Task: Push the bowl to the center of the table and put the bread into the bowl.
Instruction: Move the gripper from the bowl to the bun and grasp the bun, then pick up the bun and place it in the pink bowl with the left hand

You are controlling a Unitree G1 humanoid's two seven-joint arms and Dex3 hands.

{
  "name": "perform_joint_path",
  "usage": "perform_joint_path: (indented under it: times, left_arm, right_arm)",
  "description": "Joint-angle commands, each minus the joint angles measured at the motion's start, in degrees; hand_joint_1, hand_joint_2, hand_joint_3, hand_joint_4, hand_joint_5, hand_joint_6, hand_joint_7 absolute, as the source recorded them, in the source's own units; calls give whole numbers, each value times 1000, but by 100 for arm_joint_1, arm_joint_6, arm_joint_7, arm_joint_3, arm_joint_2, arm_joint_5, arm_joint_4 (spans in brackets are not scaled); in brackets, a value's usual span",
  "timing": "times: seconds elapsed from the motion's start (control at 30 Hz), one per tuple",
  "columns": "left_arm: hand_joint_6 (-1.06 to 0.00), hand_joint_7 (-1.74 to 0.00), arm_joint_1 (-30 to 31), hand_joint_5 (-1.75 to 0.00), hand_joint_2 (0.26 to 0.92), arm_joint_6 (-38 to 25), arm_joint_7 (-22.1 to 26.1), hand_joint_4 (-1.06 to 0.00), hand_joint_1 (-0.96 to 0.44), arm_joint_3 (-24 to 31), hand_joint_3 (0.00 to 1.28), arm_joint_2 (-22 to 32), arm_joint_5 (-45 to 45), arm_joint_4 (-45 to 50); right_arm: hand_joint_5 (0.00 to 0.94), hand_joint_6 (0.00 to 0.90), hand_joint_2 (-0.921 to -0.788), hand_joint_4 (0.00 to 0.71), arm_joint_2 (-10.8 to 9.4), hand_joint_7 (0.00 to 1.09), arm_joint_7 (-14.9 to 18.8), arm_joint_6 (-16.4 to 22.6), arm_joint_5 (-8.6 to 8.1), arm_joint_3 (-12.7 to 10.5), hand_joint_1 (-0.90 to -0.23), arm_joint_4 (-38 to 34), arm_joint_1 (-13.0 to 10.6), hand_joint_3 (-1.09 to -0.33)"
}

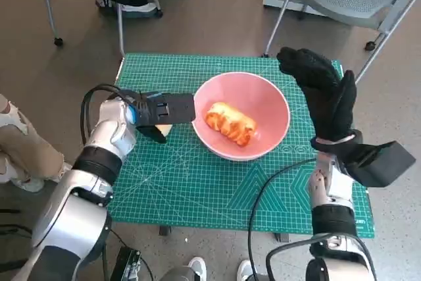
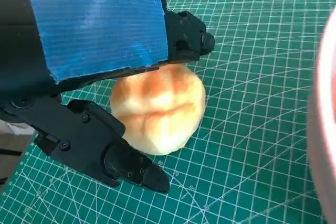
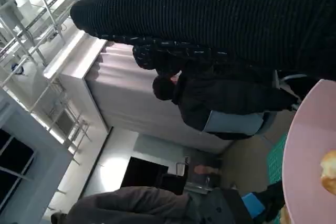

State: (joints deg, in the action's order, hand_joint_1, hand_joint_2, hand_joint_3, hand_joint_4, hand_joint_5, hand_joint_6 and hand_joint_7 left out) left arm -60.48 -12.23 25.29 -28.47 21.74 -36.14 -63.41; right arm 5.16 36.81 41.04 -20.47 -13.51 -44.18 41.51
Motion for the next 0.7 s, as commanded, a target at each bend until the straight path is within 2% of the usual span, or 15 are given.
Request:
perform_joint_path:
  times: [0.03, 0.07, 0.1, 0.13, 0.2, 0.23, 0.27, 0.3, 0.4, 0.53, 0.7]
  left_arm:
    - [-569, -112, -29, -131, 790, -116, -409, -549, -99, -19, 29, -105, -68, -132]
    - [-600, -127, -14, -136, 796, -138, -527, -563, -87, -14, 31, -125, -69, -175]
    - [-634, -517, -7, -163, 841, -151, -611, -607, -188, -13, 42, -139, -68, -209]
    - [-647, -776, 7, -182, 870, -163, -711, -634, -252, -9, 56, -152, -64, -239]
    - [-683, -979, 31, -222, 886, -167, -876, -693, -312, -8, 62, -164, -59, -274]
    - [-695, -1032, 41, -374, 892, -162, -943, -686, -250, -8, 61, -166, -57, -283]
    - [-704, -1120, 54, -604, 902, -154, -1003, -666, -159, -8, 62, -160, -55, -276]
    - [-693, -1186, 62, -741, 906, -147, -1045, -673, -101, -9, 65, -157, -52, -274]
    - [-664, -1255, 72, -920, 912, -114, -1115, -692, -32, -11, 65, -143, -37, -273]
    - [-634, -1166, 78, -1122, 917, 3, -1098, -704, -6, -15, 64, -80, -21, -234]
    - [-682, -1108, 87, -1286, 920, 176, -1065, -574, 0, 14, 94, 5, 11, -177]
  right_arm:
    - [0, 81, -921, 228, 15, 513, -14, -97, -17, 5, -660, -29, -150, -756]
    - [0, 81, -921, 228, 13, 513, -11, -96, -17, 7, -660, -27, -151, -756]
    - [0, 81, -921, 228, 12, 513, -9, -95, -18, 8, -661, -25, -151, -755]
    - [0, 81, -921, 228, 11, 514, -4, -95, -21, 9, -662, -24, -151, -755]
    - [0, 81, -921, 228, 11, 514, 5, -99, -26, 11, -663, -18, -152, -755]
    - [0, 81, -921, 229, 11, 514, 8, -102, -29, 12, -663, -14, -152, -755]
    - [0, 81, -921, 229, 10, 514, 14, -105, -34, 12, -664, -7, -153, -755]
    - [0, 81, -921, 229, 10, 515, 18, -108, -38, 13, -664, -2, -155, -755]
    - [0, 81, -921, 228, 11, 515, 25, -110, -42, 14, -665, -5, -148, -755]
    - [0, 79, -921, 227, 15, 515, 41, -101, -41, 14, -665, -30, -130, -754]
    - [0, 78, -921, 227, 14, 515, 42, -98, -35, 18, -665, -38, -117, -754]
